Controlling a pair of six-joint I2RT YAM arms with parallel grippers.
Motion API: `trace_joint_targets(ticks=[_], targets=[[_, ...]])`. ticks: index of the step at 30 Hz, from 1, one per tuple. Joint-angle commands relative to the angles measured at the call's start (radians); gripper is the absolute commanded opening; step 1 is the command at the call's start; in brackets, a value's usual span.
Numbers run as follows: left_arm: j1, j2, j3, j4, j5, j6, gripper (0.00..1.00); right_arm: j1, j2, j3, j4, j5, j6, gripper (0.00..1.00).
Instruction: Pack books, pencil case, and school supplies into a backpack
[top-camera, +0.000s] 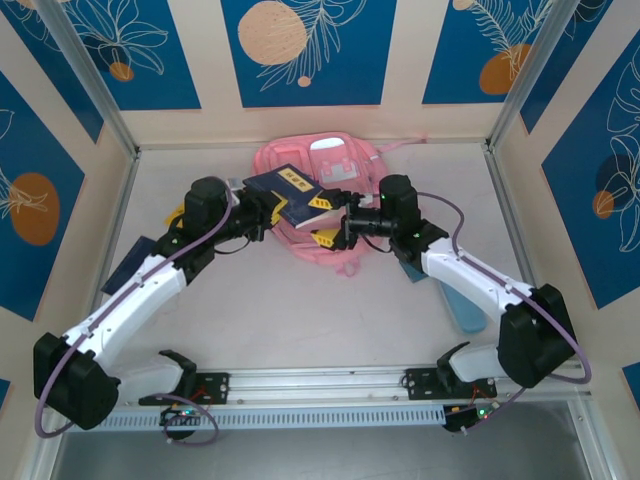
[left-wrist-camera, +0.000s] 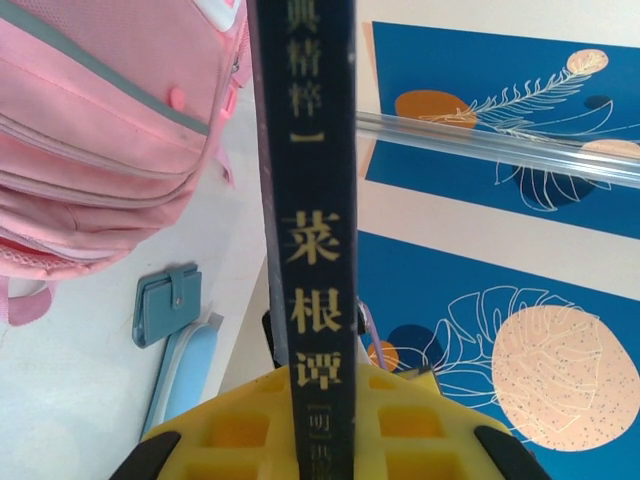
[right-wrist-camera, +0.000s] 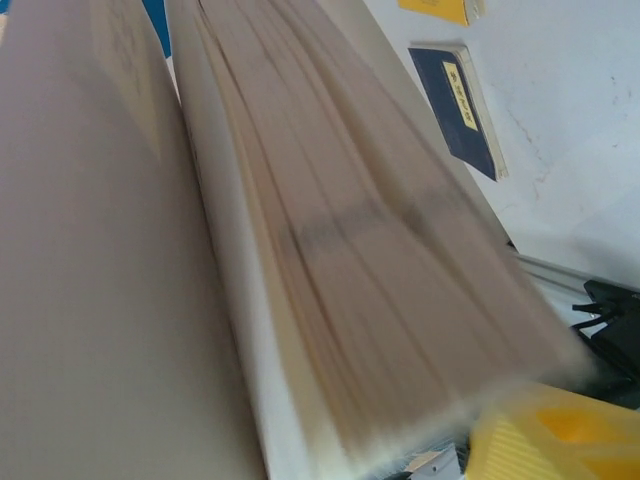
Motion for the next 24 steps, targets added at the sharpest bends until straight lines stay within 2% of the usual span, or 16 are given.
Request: trace_joint_targets(ticks=[1,6,11,12,14,17,19,21,24], targets=[[-0.031,-0.055,-0.012,0.038,-0.076,-0.022,0.00,0.021,0.017,0.036,0.035,-0.023,0.016,0.63],[-0.038,-0.070,-0.029,0.012,-0.098,-0.020,0.00,0.019,0.003,0.019,0.009,0.008,0.008,0.51],[-0.040,-0.077,-0.045,0.004,-0.092,-0.015,0.00,0.005,-0.023,-0.004,-0.032,0.041,-0.013,0.28],[-0.040,-0.077,-0.043,-0.005,-0.088,-0.004,0.04,0.000,-0.029,-0.002,-0.045,0.047,-0.031,0.22],[-0.040,-0.074,-0.038,-0.031,-0.077,0.027,0.18,-0.013,-0.044,0.011,-0.100,0.062,-0.078,0.15],[-0.039,-0.068,-0.019,-0.131,-0.068,0.126,0.50,-0.049,-0.072,0.056,-0.241,0.087,-0.216,0.05],[-0.040,-0.067,0.006,-0.264,-0.107,0.244,0.69,-0.081,-0.097,0.099,-0.388,0.119,-0.351,0.02],[-0.038,-0.068,0.030,-0.388,-0.206,0.372,0.82,-0.109,-0.119,0.136,-0.522,0.162,-0.474,0.01],[-0.039,-0.041,0.075,-0.474,-0.312,0.589,0.91,-0.159,-0.161,0.148,-0.631,0.209,-0.609,0.01]])
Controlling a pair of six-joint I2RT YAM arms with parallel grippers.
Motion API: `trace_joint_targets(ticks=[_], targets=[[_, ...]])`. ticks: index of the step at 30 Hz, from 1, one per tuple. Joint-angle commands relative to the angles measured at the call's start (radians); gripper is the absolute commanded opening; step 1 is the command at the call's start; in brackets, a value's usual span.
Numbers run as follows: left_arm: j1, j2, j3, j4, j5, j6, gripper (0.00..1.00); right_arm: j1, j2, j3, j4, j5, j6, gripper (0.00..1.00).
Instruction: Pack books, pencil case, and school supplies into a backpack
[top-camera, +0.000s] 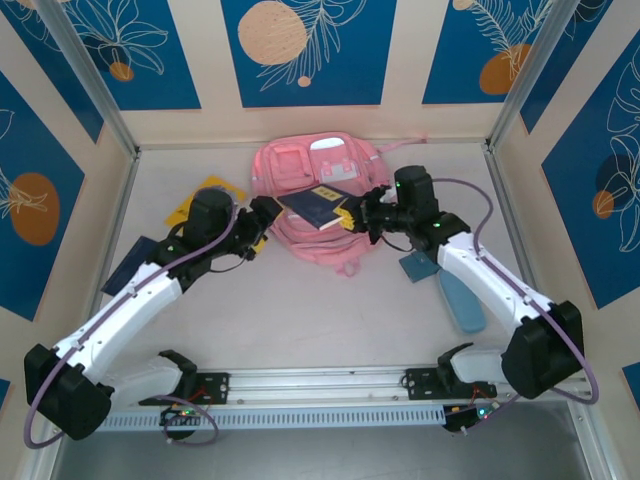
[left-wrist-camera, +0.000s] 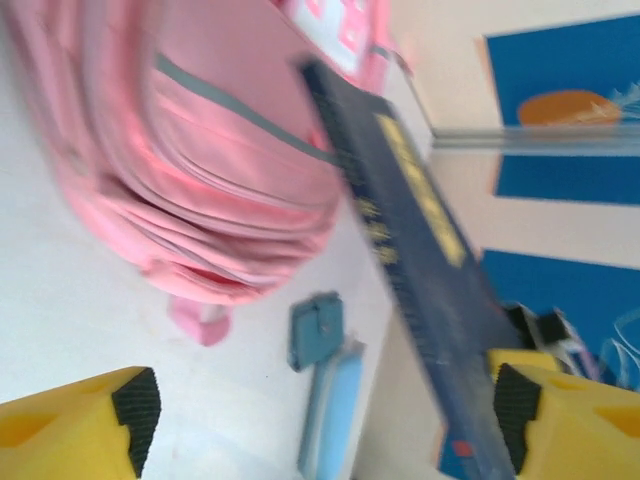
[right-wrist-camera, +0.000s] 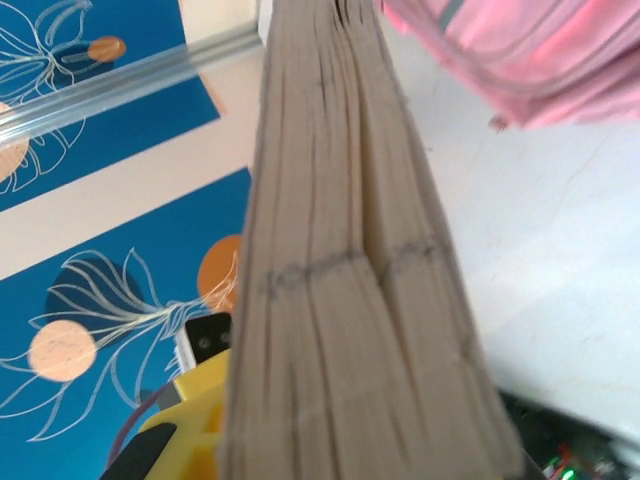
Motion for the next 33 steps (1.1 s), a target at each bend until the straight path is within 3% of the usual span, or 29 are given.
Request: trace_joint_targets(ticks=[1,5,9,19,23,28,33], targets=[[-0.003,0.032,0.086,-0.177,-0.138,0.339,0.93,-0.056,-0.074,0.047,-0.219,0.069,-0.261,0.01],[-0.010,0.172,0.211,-0.238,-0.142,0.612,0.95,-0.158,-0.101,0.046,-0.339,0.075,-0.404,0.01],[-0.025,0.331,0.327,-0.250,-0.160,0.780,0.98,-0.253,-0.136,0.035,-0.427,0.112,-0.533,0.02],[-0.114,0.783,0.740,-0.435,-0.140,1.178,0.99,-0.421,-0.173,-0.028,-0.463,0.018,-0.583,0.02],[-0.136,0.935,0.878,-0.492,-0.124,1.257,0.93,-0.433,-0.193,-0.045,-0.478,0.019,-0.578,0.02],[-0.152,1.112,1.070,-0.603,-0.072,1.310,0.77,-0.446,-0.219,-0.067,-0.490,0.015,-0.569,0.03],[-0.156,1.199,1.151,-0.641,-0.075,1.370,0.75,-0.446,-0.240,-0.076,-0.502,0.017,-0.564,0.03]])
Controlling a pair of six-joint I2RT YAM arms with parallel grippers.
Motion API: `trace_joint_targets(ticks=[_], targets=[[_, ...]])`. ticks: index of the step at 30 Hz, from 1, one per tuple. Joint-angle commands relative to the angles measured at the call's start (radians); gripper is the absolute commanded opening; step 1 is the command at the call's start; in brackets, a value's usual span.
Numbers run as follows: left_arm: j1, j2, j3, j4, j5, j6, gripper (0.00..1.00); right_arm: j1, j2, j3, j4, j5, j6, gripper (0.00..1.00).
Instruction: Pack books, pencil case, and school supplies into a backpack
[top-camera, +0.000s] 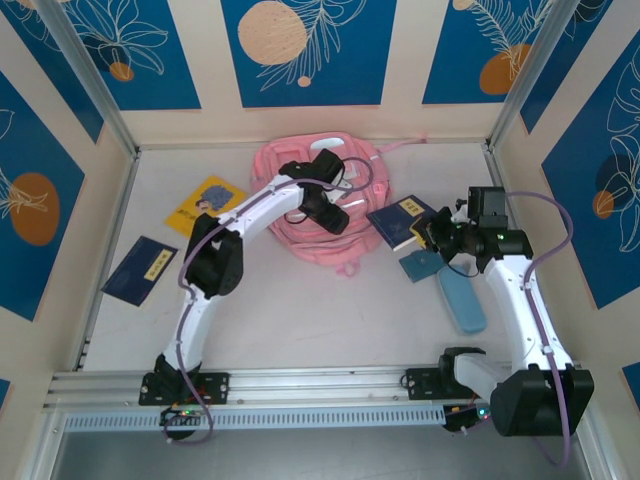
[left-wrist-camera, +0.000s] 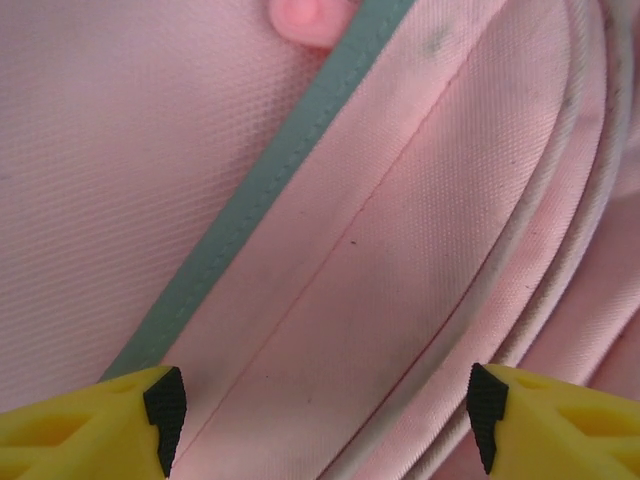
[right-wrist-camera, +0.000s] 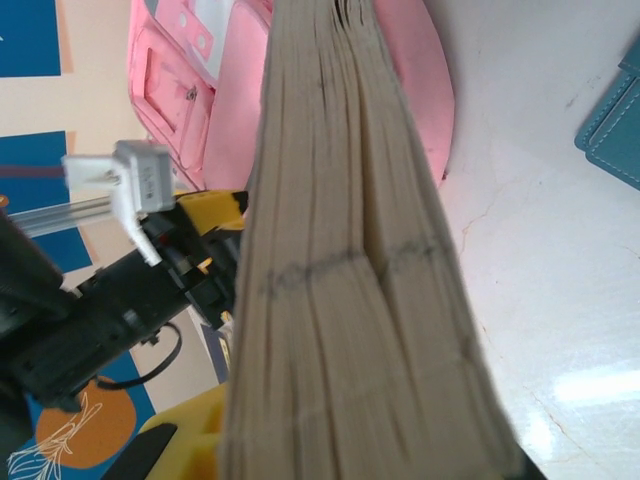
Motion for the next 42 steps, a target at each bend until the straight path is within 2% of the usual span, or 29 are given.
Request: trace_joint_targets(ticks=[1,4,10,15,20,23,25,27,32,37,42], targets=[[-0.012,0.034,0.051,-0.077,0.007,0.082,0.75,-0.006,-0.031,-0.013,-0.011,-0.032,-0.009,0.03],[-0.011,0.064,0.080,-0.081,-0.035,0.106,0.75,-0.006,-0.031,-0.016,-0.009,-0.035,-0.007,0.03],[-0.014,0.085,0.096,-0.070,-0.100,0.132,0.65,-0.005,-0.037,-0.017,-0.009,-0.033,0.000,0.03],[-0.014,0.078,0.105,-0.066,-0.145,0.162,0.43,-0.005,-0.046,-0.018,-0.012,-0.030,-0.002,0.03],[-0.016,0.044,0.118,-0.071,-0.075,0.163,0.19,-0.006,-0.060,-0.023,-0.020,-0.019,-0.002,0.04],[-0.017,0.002,0.112,-0.058,-0.058,0.144,0.07,-0.006,-0.073,-0.025,-0.028,-0.008,-0.007,0.04],[-0.017,-0.031,0.107,-0.043,-0.053,0.123,0.04,-0.005,-0.082,-0.014,-0.052,0.020,-0.024,0.04],[-0.017,-0.067,0.106,-0.026,-0.060,0.092,0.00,-0.008,-0.088,0.021,-0.101,0.100,-0.062,0.05],[-0.016,-0.154,0.110,0.021,-0.063,0.005,0.00,-0.013,-0.103,0.094,-0.170,0.172,-0.141,0.05],[-0.014,-0.215,0.119,0.072,-0.094,-0.071,0.00,-0.014,-0.124,0.090,-0.157,0.102,-0.152,0.05],[-0.014,-0.254,0.137,0.126,-0.060,-0.138,0.00,-0.009,-0.121,0.013,-0.029,-0.102,-0.090,0.05]])
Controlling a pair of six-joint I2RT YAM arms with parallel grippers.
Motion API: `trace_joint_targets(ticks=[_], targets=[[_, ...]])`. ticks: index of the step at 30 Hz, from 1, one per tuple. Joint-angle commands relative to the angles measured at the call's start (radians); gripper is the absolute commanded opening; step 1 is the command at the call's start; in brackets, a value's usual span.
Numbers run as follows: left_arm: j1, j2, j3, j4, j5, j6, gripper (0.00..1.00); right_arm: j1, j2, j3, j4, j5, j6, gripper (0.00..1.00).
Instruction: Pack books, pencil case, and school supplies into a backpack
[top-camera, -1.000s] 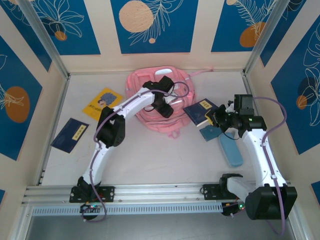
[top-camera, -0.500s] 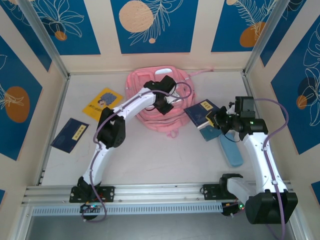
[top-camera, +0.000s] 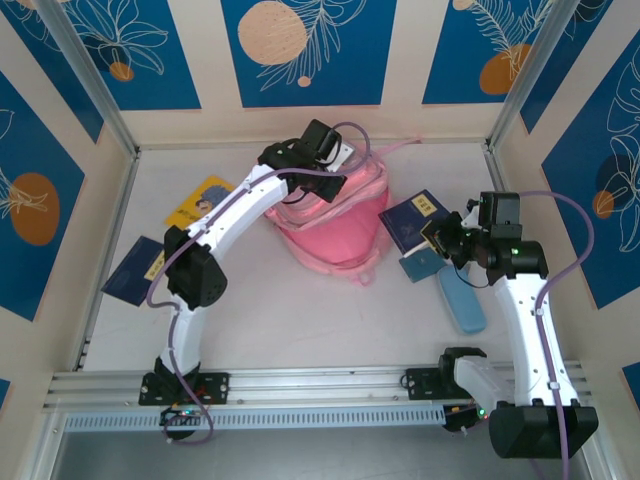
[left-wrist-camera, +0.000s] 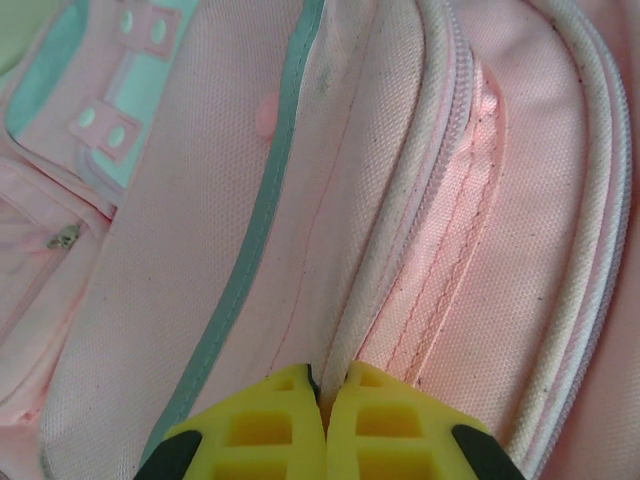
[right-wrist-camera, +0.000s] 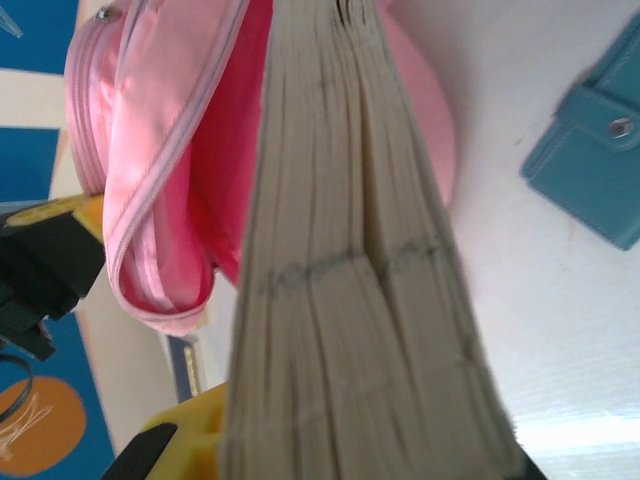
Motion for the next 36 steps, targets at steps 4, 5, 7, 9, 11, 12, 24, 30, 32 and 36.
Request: trace_joint_targets(ticks=[4,5,7,9,11,12,24,30,32,36], targets=[[0.002,-0.081,0.067,0.113,0.059,-0.118,0.00,0.046,0.021,-0.110,0.227,-0.234,0.113,0.05],[0.001,-0.082,0.072,0.115,0.068,-0.125,0.00,0.066,0.029,-0.121,0.256,-0.234,0.129,0.05],[0.001,-0.086,0.075,0.115,0.084,-0.139,0.00,0.101,0.048,-0.146,0.329,-0.232,0.169,0.05],[0.002,-0.090,0.077,0.115,0.099,-0.153,0.00,0.147,0.080,-0.170,0.428,-0.217,0.219,0.05],[0.002,-0.092,0.078,0.119,0.103,-0.163,0.00,0.190,0.124,-0.181,0.518,-0.177,0.262,0.06],[0.001,-0.094,0.081,0.119,0.105,-0.164,0.00,0.216,0.150,-0.184,0.572,-0.152,0.283,0.06],[0.004,-0.095,0.095,0.099,0.042,-0.193,0.00,0.359,0.581,-0.213,1.214,0.094,0.467,0.08],[0.012,-0.093,0.096,0.089,0.041,-0.209,0.00,0.382,0.770,-0.186,1.448,0.144,0.545,0.13],[0.016,-0.090,0.097,0.088,0.049,-0.214,0.00,0.388,0.835,-0.165,1.505,0.136,0.571,0.13],[0.019,-0.086,0.098,0.084,0.054,-0.221,0.00,0.392,0.970,-0.092,1.529,0.116,0.645,0.13]])
